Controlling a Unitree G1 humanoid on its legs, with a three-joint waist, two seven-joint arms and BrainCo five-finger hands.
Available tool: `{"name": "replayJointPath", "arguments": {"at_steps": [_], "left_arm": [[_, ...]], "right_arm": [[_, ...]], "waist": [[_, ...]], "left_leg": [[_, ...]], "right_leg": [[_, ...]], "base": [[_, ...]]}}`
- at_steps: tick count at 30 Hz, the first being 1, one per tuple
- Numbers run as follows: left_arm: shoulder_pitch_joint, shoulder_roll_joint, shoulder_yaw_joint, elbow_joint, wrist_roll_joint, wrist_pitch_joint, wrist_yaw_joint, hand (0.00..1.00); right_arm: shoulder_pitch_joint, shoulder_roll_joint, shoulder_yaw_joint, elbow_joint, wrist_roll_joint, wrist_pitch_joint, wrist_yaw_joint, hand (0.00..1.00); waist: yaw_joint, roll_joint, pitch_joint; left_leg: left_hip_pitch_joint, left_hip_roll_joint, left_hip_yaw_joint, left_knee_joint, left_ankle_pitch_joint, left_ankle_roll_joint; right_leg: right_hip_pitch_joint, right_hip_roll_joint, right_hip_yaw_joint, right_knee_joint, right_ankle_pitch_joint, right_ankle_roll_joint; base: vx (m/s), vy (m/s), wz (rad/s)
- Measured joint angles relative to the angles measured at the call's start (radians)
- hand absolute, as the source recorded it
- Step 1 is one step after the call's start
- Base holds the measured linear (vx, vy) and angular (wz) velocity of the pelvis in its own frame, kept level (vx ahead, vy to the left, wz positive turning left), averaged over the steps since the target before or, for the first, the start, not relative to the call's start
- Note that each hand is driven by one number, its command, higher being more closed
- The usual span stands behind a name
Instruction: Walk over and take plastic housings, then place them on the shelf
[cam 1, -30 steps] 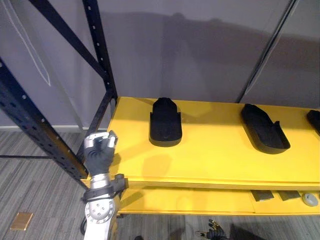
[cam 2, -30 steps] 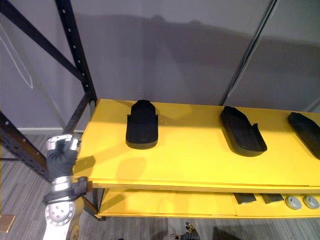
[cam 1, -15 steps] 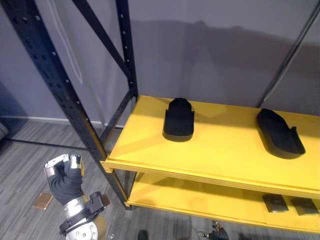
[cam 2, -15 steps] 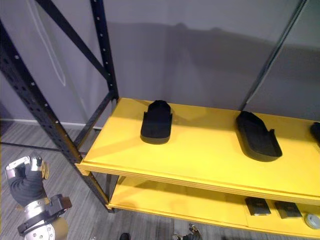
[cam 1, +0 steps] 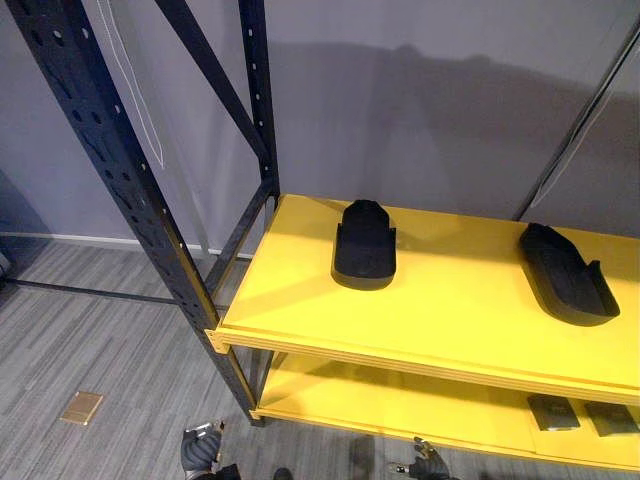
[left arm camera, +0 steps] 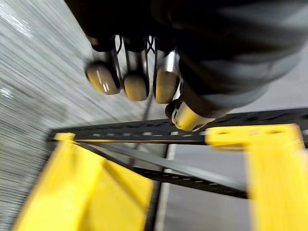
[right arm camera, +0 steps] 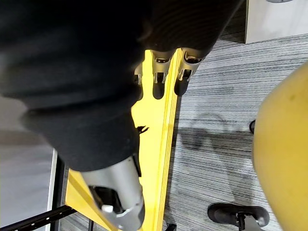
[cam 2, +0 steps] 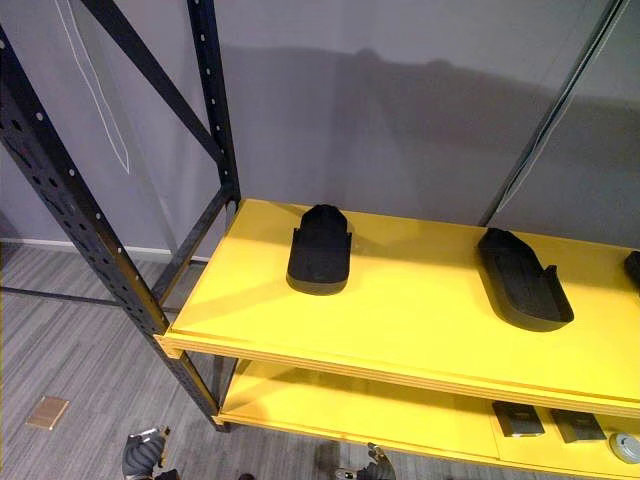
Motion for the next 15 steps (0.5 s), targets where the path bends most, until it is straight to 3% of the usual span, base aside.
{"name": "replayJointPath", "arguments": {"at_steps": [6, 11, 15], "left_arm": [[-0.081, 0.019, -0.002, 0.197, -0.001, 0.001, -0.022, 0.00], [-0.127, 0.035, -0.003, 0.304, 0.002, -0.001, -0.022, 0.00], [-0.149, 0.043, -0.004, 0.362, 0.011, -0.002, -0.023, 0.00]], "right_arm": [[-0.004, 0.000, -0.034, 0.002, 0.000, 0.000, -0.001, 0.00], [-0.032, -0.002, -0.052, 0.036, 0.000, 0.000, -0.001, 0.00], [-0.047, -0.007, -0.081, 0.059, 0.000, -0.001, -0.001, 0.00]], "waist": [[-0.002, 0.014, -0.004], [-0.023, 0.021, 0.000], [-0.023, 0.034, 0.008]], "left_leg": [[0.010, -0.001, 0.014, -0.007, -0.005, -0.005], [0.017, -0.002, 0.017, -0.008, -0.008, -0.010], [0.033, 0.004, 0.039, -0.013, -0.015, -0.018]], "right_leg": [[0.000, 0.000, 0.021, -0.007, -0.008, -0.002], [0.014, 0.004, 0.025, -0.021, -0.007, -0.004], [0.015, 0.009, 0.050, -0.023, -0.006, -0.005]], "base": [[0.04, -0.008, -0.10], [0.02, -0.007, -0.02], [-0.03, -0.001, -0.17]]}}
